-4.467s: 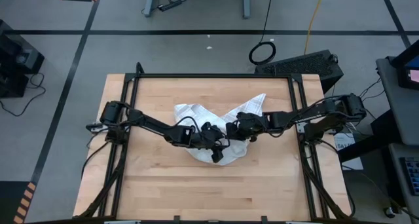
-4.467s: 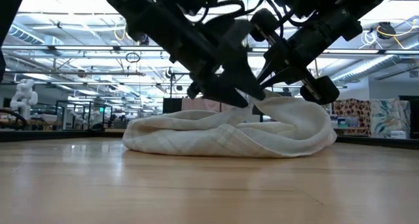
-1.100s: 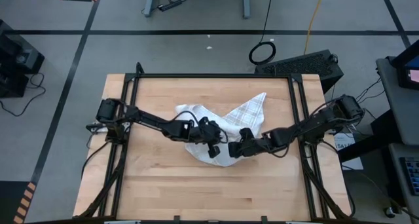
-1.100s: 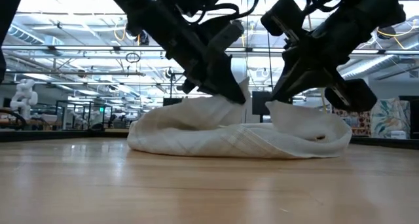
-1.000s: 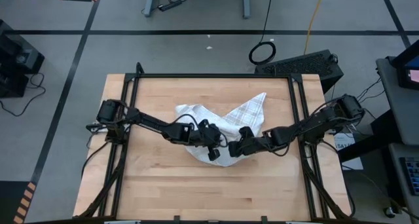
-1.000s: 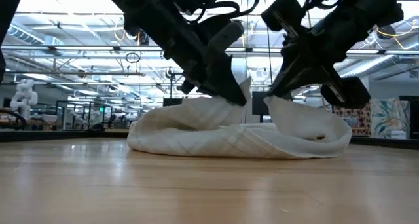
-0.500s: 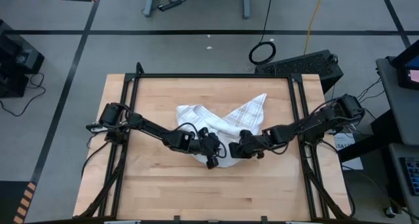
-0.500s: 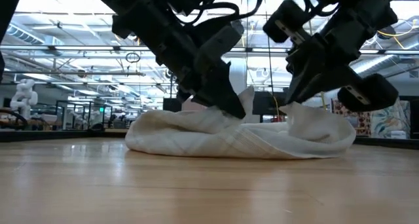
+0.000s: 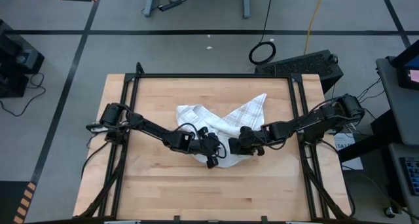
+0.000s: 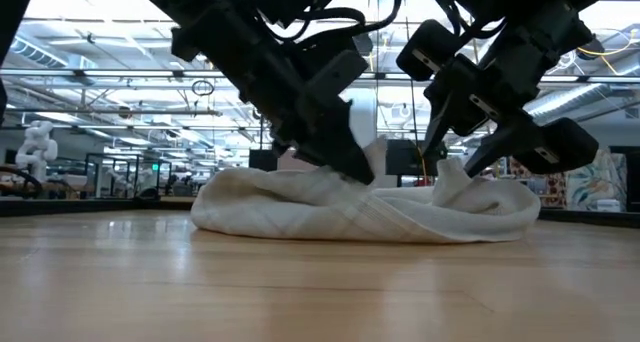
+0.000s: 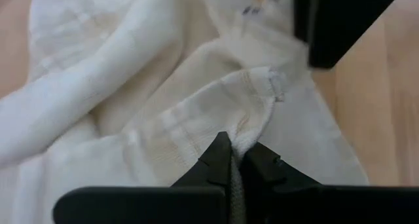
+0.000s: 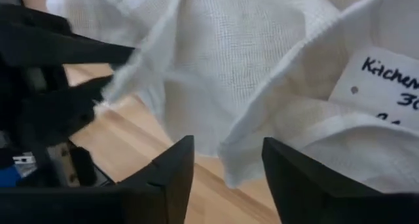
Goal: Roll towel
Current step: Roll the towel
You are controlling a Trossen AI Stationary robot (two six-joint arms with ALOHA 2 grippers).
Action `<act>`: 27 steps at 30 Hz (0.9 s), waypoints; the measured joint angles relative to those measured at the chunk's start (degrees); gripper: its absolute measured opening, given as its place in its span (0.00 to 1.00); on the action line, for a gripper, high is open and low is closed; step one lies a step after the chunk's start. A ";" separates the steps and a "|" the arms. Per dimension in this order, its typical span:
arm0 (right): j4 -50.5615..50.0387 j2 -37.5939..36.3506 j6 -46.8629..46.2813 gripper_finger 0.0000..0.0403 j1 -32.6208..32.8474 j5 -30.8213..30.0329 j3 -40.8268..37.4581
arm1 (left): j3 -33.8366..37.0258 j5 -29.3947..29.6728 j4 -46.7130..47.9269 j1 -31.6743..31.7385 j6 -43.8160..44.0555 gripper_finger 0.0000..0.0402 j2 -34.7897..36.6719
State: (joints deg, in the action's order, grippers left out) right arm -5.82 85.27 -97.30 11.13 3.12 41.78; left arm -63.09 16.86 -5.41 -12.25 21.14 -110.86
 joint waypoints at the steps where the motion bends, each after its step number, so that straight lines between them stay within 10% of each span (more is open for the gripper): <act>1: 0.00 0.00 0.40 0.44 -0.18 0.01 0.00 | 0.00 -0.05 -0.91 -0.22 -1.41 0.05 -0.40; 15: -1.05 0.00 -0.92 0.19 -0.17 0.21 0.02 | -0.03 -2.27 -8.00 -1.90 -9.57 0.06 -4.58; 27: 0.86 0.00 -2.49 0.38 -0.17 0.01 0.02 | -0.11 -6.50 -13.56 -2.12 -9.96 0.23 -4.80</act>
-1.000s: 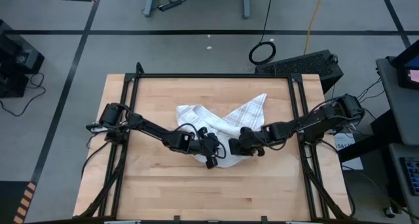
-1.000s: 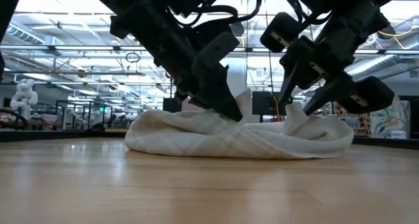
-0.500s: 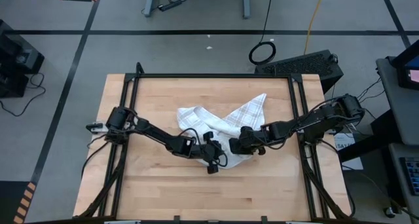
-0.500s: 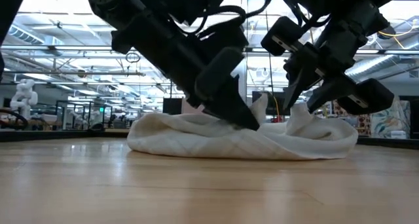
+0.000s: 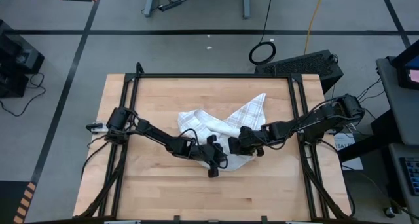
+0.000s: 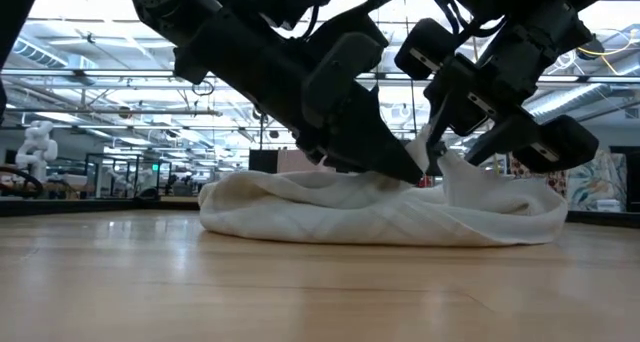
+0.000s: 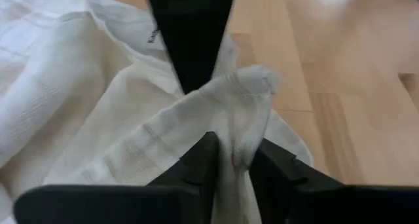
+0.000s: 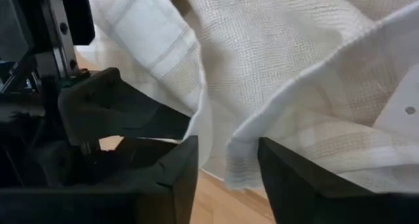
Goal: Roll towel
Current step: Roll the towel
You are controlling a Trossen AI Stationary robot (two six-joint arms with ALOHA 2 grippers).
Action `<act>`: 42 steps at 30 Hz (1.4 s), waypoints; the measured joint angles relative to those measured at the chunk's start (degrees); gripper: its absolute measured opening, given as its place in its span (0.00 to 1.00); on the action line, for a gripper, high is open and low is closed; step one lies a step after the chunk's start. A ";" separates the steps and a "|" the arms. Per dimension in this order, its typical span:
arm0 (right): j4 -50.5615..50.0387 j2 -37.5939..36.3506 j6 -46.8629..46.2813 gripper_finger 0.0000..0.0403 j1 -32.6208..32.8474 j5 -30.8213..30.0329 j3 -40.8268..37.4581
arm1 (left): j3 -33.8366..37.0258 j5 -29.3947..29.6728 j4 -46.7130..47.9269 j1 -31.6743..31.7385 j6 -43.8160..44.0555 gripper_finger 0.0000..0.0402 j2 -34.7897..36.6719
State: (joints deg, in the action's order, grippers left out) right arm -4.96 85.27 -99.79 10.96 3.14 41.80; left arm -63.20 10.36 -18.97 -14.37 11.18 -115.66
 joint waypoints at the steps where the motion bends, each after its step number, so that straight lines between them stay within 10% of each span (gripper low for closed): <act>1: -0.01 0.00 0.06 0.39 0.00 0.00 0.00 | 0.00 -0.62 0.06 0.00 -0.02 0.25 0.00; 12: -0.01 0.00 1.29 0.42 0.00 1.44 0.00 | 0.00 -1.98 -0.31 0.07 0.00 0.45 0.00; 42: 0.89 2.19 2.98 0.41 0.02 1.62 -0.02 | 0.02 -2.02 -3.25 1.33 0.35 0.46 -2.25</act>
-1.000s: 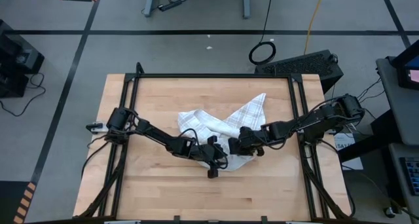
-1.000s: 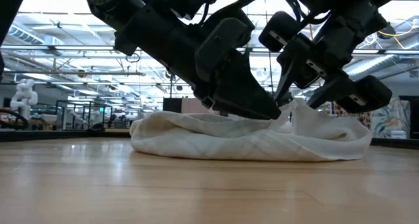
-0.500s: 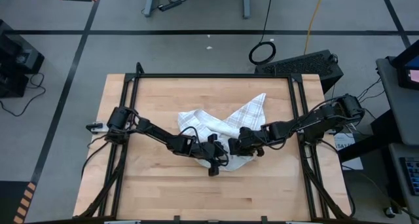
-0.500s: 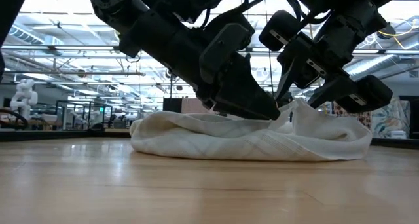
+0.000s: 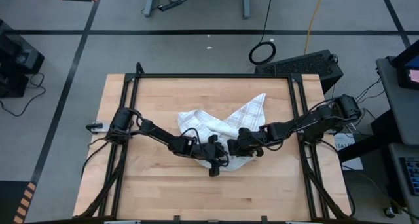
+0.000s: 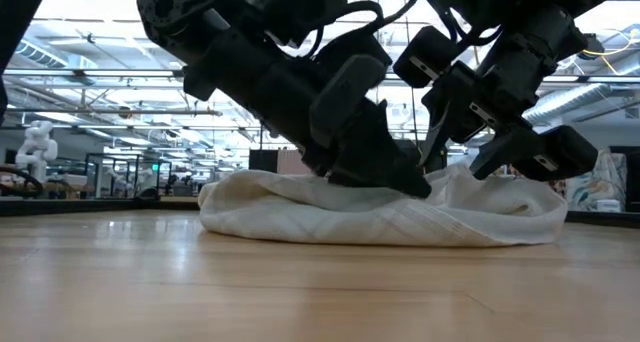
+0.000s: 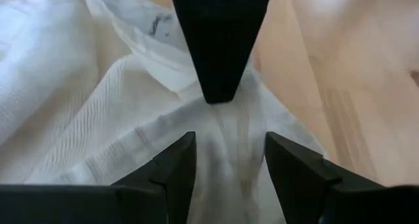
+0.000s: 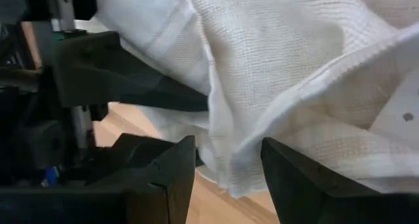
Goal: Roll towel
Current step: Roll the towel
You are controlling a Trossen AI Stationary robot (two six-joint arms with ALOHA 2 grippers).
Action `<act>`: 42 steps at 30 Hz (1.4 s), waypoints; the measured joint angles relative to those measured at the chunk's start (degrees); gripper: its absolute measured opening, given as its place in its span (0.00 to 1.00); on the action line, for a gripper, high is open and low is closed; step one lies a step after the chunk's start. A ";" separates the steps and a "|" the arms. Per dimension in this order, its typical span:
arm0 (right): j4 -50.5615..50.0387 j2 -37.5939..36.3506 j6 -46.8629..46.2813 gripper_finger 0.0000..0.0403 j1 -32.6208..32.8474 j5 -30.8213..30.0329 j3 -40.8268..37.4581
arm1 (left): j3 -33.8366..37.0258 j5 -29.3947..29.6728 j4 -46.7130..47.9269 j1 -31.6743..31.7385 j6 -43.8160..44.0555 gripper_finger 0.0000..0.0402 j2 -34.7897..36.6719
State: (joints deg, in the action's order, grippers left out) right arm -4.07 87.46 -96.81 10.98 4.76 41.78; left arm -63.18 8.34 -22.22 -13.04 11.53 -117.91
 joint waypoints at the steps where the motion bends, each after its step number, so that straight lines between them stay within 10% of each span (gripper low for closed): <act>1: 0.08 0.01 0.12 0.41 0.00 -0.09 0.00 | -0.01 -0.05 -0.63 0.02 0.01 0.46 0.00; 32: 0.02 0.66 2.79 0.30 0.00 0.42 0.02 | -0.02 -0.83 -1.45 1.08 -0.46 0.46 -0.37; 42: -0.07 3.65 3.57 0.11 0.00 1.21 0.02 | -0.02 -0.83 -3.25 1.73 -0.46 0.46 -0.37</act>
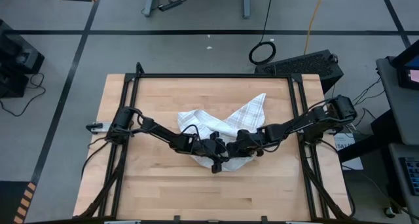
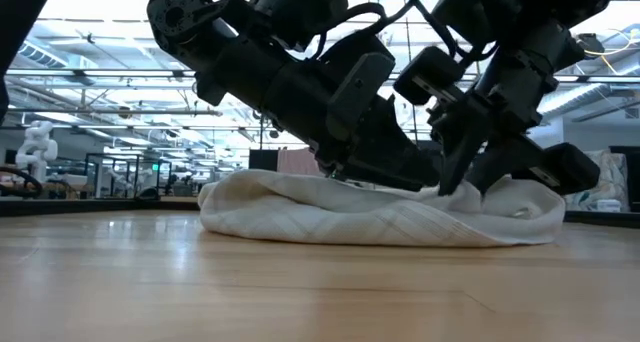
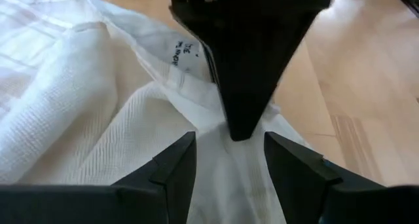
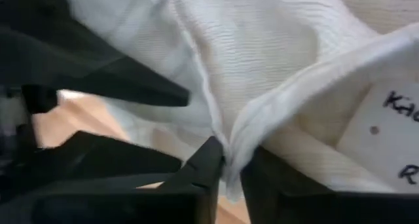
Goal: Roll towel
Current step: Roll the towel
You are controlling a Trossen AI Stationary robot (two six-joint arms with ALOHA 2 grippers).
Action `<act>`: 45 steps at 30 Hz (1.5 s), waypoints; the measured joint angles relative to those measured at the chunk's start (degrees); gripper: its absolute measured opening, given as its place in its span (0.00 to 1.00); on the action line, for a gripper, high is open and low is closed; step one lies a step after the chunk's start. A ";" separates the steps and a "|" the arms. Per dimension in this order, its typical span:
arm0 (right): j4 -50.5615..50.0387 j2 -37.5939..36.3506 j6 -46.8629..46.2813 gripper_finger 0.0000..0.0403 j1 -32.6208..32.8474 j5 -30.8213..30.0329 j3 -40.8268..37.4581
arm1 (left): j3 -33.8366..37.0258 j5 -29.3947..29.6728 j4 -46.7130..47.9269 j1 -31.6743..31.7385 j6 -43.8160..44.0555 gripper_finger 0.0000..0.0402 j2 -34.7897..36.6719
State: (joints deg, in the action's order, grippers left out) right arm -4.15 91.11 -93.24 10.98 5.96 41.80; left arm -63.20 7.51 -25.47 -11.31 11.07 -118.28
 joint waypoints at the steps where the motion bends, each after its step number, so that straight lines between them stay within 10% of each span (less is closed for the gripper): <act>1: 0.08 0.35 0.07 0.09 0.00 0.00 0.00 | 0.00 0.00 -0.02 0.00 0.00 0.46 0.00; 20: 8.23 -5.19 11.89 0.00 0.11 4.96 0.01 | -0.66 -2.78 18.07 2.46 -9.06 0.46 13.15; 27: 13.05 -9.04 20.30 0.00 0.76 9.14 0.11 | -3.74 -15.37 19.71 5.83 -17.42 0.46 15.67; 45: -9.80 -23.71 14.72 0.00 5.69 13.78 0.10 | -7.85 -19.94 45.54 17.08 -14.58 0.46 22.67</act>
State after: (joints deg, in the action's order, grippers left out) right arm -13.94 67.40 -78.52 16.67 19.74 41.90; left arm -71.05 -12.43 20.07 5.77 -3.51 -95.61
